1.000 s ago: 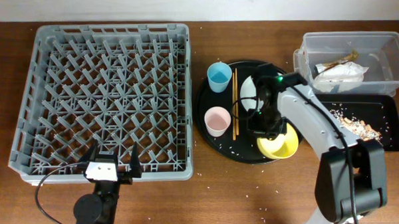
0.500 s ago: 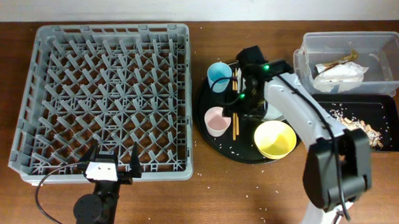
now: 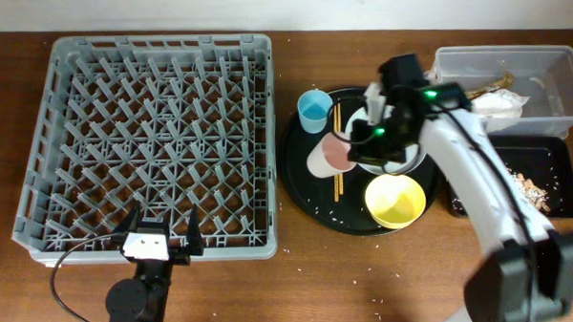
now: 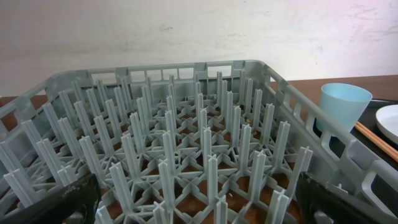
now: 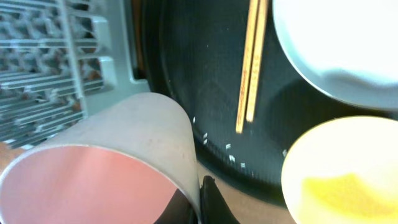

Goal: Sort waste into correct bins and load items into the dishwasher rack
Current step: 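Grasp the pink cup with the right gripper and pass it to the left gripper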

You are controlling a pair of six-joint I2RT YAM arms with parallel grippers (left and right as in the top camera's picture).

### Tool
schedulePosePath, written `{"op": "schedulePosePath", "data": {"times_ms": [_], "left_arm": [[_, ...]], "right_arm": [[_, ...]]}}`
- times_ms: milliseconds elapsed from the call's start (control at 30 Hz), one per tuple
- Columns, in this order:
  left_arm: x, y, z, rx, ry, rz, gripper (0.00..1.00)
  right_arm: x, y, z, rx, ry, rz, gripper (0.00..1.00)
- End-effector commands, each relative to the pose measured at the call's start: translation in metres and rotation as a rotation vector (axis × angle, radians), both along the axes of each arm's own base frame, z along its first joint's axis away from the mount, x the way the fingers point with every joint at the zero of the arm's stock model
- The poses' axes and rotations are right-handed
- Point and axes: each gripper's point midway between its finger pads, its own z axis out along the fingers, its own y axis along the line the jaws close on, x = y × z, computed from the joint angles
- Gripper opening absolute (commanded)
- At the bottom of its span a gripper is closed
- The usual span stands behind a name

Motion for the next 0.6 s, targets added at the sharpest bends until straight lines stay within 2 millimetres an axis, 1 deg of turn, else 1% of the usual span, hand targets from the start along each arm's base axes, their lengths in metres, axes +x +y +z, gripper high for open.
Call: {"op": "schedulePosePath", "data": {"times_ms": [0, 33, 67, 100, 167, 200, 233, 300, 333, 367, 400, 433, 467, 500, 533, 567], "left_arm": [[0.0, -0.006, 0.009, 0.009, -0.04, -0.037, 1.0], [-0.001, -0.013, 0.034, -0.1, -0.136, -0.075, 1.0], [-0.003, -0.012, 0.053, -0.19, -0.201, -0.078, 1.0], [-0.004, -0.012, 0.067, -0.239, -0.222, -0.083, 1.0], [0.001, -0.013, 0.092, -0.276, -0.181, -0.084, 1.0], [0.008, -0.017, 0.11, -0.274, -0.156, -0.103, 1.0], [0.021, -0.023, 0.126, -0.274, -0.118, -0.127, 1.0], [0.053, -0.038, 0.144, -0.277, -0.014, -0.19, 1.0], [0.085, -0.055, 0.154, -0.288, 0.092, -0.267, 1.0], [0.104, -0.071, 0.162, -0.301, 0.15, -0.357, 1.0], [0.118, -0.099, 0.173, -0.319, 0.181, -0.526, 1.0], [0.123, -0.123, 0.182, -0.342, 0.197, -0.7, 1.0], [0.122, -0.146, 0.19, -0.429, 0.229, -0.874, 1.0], [0.113, -0.173, 0.187, -0.644, 0.384, -1.038, 1.0], [0.11, -0.185, 0.179, -0.766, 0.508, -1.063, 1.0], [0.112, -0.198, 0.164, -1.016, 0.748, -0.994, 1.0]], "right_arm": [[-0.005, -0.012, 0.045, 0.102, -0.091, -0.008, 0.04], [-0.009, -0.024, 0.051, 0.099, -0.095, -0.036, 0.04], [-0.011, -0.03, 0.053, 0.095, -0.095, -0.041, 0.04], [-0.012, -0.035, 0.054, 0.093, -0.094, -0.05, 0.04], [-0.012, -0.033, 0.058, 0.105, -0.113, -0.029, 0.04], [-0.012, -0.03, 0.062, 0.126, -0.122, -0.02, 0.04], [-0.01, -0.027, 0.068, 0.146, -0.133, -0.014, 0.04], [-0.006, -0.026, 0.078, 0.151, -0.162, -0.011, 0.04], [-0.003, -0.026, 0.087, 0.153, -0.19, -0.009, 0.04], [0.001, -0.026, 0.095, 0.155, -0.215, -0.008, 0.04], [0.004, -0.025, 0.1, 0.157, -0.238, -0.007, 0.04], [0.007, -0.025, 0.101, 0.161, -0.251, -0.009, 0.04], [0.008, -0.025, 0.102, 0.161, -0.255, -0.009, 0.04], [0.008, -0.024, 0.103, 0.169, -0.257, -0.006, 0.04], [0.007, -0.021, 0.104, 0.186, -0.256, 0.001, 0.04], [0.007, -0.016, 0.108, 0.222, -0.26, 0.014, 0.04]]}}
